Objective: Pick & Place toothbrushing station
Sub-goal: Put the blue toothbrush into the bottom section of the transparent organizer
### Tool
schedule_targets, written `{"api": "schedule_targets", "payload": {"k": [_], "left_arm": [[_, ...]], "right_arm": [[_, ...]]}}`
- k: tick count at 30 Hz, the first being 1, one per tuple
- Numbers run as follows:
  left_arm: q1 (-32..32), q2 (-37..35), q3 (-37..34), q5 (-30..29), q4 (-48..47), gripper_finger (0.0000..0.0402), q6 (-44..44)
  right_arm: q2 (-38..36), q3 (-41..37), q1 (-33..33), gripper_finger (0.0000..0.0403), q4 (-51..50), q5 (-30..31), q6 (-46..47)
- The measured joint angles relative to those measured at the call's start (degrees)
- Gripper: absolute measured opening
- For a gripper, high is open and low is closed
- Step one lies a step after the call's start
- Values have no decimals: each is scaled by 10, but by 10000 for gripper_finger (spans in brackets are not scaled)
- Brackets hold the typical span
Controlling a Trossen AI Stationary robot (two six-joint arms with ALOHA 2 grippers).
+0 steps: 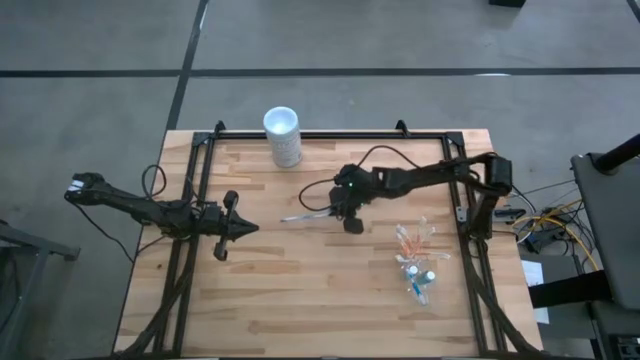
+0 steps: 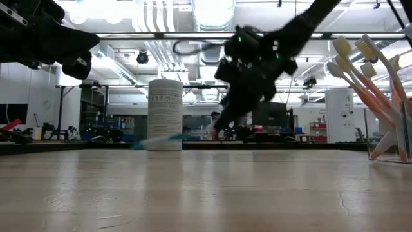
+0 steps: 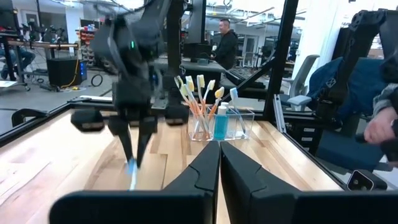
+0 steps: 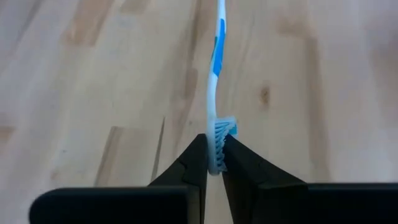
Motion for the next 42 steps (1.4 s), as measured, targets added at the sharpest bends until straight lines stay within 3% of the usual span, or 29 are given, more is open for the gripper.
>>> {"api": "schedule_targets", "payload": {"k": [10,21,38,42], "left_arm": [[0,0,0,0,0,18,0],[0,0,0,0,-1,18,0],[0,0,0,0,-1,16,0],[0,0,0,0,-1,18,0]], "right_arm": [[-68,149,0,31,-296,30,-19],[-79,354,4,31,-637,62,64],[-120,506,54,31,-885,90,193],[-137,528,67,31,-889,139,233]]}}
